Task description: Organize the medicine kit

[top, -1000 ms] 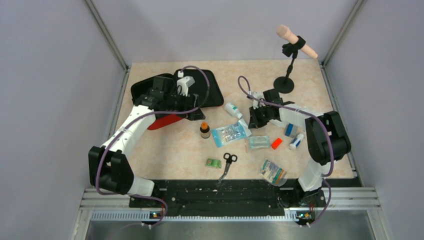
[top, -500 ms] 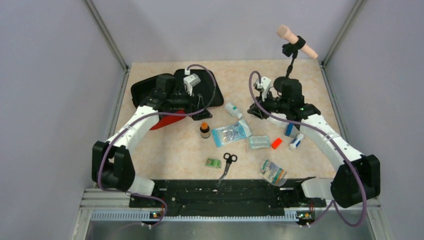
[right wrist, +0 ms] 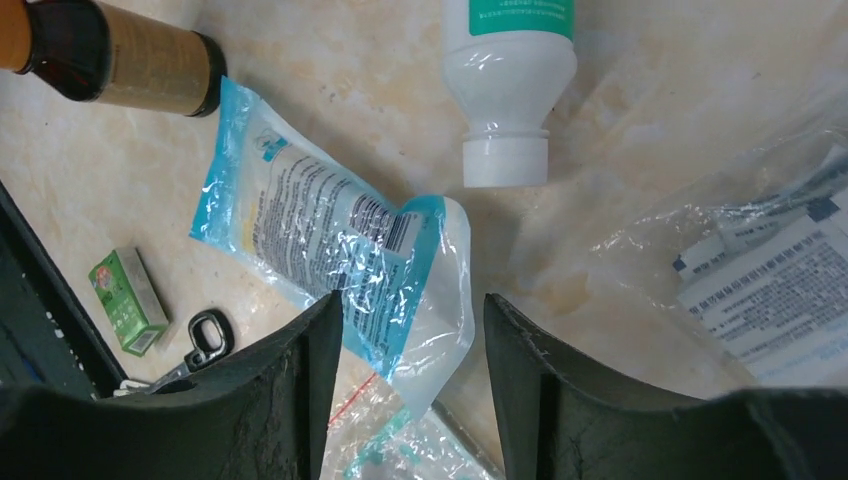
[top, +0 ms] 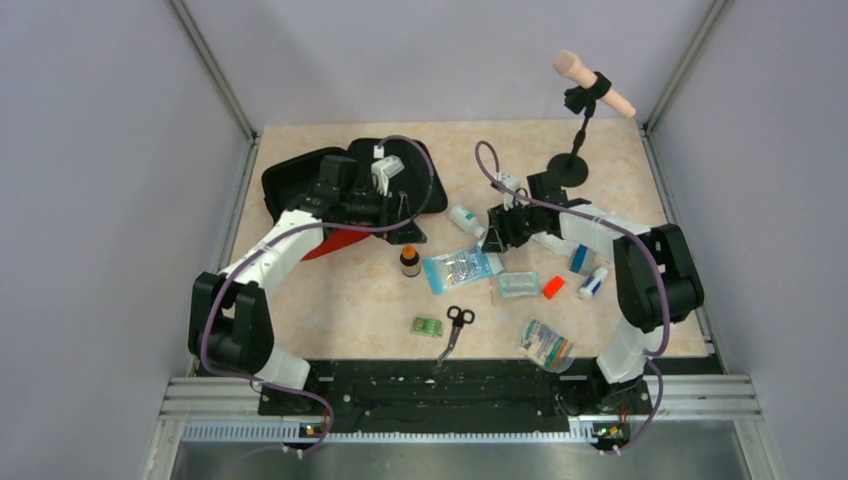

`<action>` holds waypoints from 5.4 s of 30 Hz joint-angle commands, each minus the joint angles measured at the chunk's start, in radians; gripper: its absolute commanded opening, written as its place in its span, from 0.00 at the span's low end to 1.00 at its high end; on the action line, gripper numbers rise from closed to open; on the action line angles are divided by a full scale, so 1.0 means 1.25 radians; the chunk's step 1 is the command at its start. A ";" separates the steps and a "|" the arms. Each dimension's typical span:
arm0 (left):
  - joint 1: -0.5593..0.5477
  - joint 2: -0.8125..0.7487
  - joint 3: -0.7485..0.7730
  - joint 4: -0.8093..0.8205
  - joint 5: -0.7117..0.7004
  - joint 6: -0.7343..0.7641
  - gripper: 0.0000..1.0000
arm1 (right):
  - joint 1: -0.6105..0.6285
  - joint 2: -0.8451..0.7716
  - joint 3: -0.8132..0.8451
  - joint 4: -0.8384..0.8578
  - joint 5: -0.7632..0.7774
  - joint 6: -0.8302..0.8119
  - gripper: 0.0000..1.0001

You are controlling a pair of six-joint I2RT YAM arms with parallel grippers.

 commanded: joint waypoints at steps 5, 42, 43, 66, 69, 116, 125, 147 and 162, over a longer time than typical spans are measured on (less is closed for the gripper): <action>-0.001 -0.082 -0.041 -0.012 0.005 -0.006 0.90 | -0.029 0.121 0.055 0.071 -0.105 0.003 0.49; -0.142 0.051 0.069 0.004 0.075 0.247 0.89 | 0.042 -0.277 0.070 -0.147 -0.335 -0.414 0.00; -0.149 0.051 0.066 0.001 0.078 0.248 0.87 | 0.043 -0.277 0.071 -0.139 -0.336 -0.402 0.00; -0.138 0.011 0.051 -0.030 -0.006 0.160 0.00 | -0.011 -0.278 0.041 0.026 -0.329 -0.107 0.48; -0.080 -0.041 0.060 -0.049 -0.073 0.082 0.00 | -0.097 -0.289 0.032 0.116 -0.351 0.064 0.55; 0.322 0.381 0.139 0.372 -0.529 1.062 0.05 | -0.166 -0.317 -0.095 0.157 -0.353 0.163 0.58; 0.326 0.388 0.125 0.352 -0.591 1.086 0.58 | -0.165 -0.307 -0.094 0.161 -0.360 0.163 0.58; 0.328 0.409 0.263 0.062 -0.625 0.932 0.58 | -0.166 -0.326 -0.108 0.162 -0.362 0.167 0.59; 0.326 0.179 0.216 -0.058 -0.579 0.611 0.98 | -0.165 -0.282 0.015 -0.026 -0.323 0.038 0.71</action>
